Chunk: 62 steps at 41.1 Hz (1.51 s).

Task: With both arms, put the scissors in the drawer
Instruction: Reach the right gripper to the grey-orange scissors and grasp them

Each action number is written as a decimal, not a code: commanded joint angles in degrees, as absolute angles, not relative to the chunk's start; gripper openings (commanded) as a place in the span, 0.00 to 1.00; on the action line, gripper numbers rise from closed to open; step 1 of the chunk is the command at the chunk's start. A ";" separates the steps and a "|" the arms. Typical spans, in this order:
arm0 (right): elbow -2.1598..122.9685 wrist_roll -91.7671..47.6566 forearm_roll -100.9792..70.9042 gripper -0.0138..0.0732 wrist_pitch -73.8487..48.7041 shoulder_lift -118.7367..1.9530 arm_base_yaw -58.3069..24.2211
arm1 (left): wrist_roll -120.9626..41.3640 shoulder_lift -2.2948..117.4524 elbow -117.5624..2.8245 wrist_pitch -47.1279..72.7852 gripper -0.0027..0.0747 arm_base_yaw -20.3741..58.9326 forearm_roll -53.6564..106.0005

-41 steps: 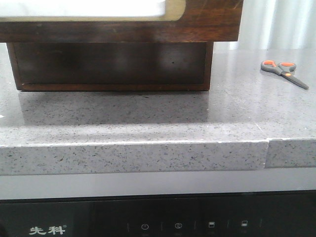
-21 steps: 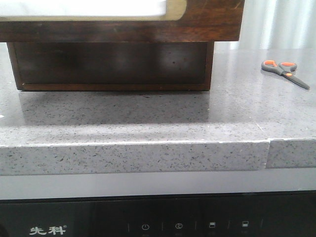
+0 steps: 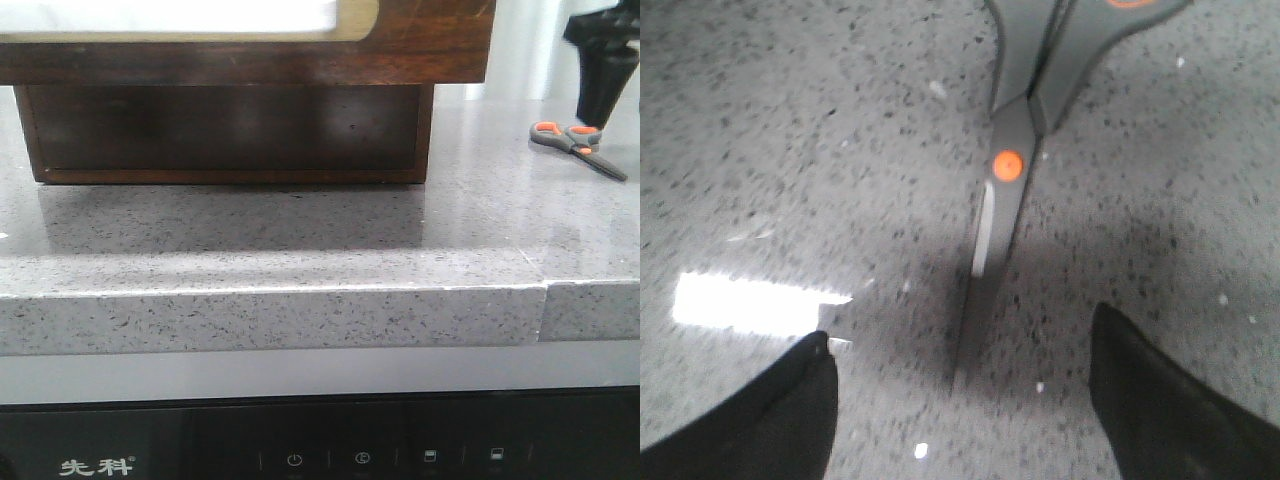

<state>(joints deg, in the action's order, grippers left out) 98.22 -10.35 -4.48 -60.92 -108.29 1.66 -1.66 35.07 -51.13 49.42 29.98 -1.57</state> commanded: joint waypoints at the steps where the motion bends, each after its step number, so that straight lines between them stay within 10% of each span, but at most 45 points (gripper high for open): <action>1: 102.99 -10.24 -3.93 0.79 -61.61 -108.97 1.80 | -1.42 35.33 -53.15 45.36 0.70 30.50 -1.61; 19: 111.10 -8.01 -3.93 0.61 -63.45 -117.82 1.80 | -1.42 35.33 -53.15 45.36 0.70 30.50 -1.61; 34: 111.61 -7.84 -3.93 0.23 -63.74 -118.84 1.80 | -1.42 35.33 -53.15 45.36 0.70 30.50 -1.61; 62: 111.61 -8.51 -4.40 0.22 -62.06 -100.99 1.29 | -1.42 35.33 -53.15 45.36 0.70 30.50 -1.61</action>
<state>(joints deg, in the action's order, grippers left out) 110.04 -7.86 -3.75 -65.11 -107.33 1.65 -1.66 35.07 -51.13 49.42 29.98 -1.57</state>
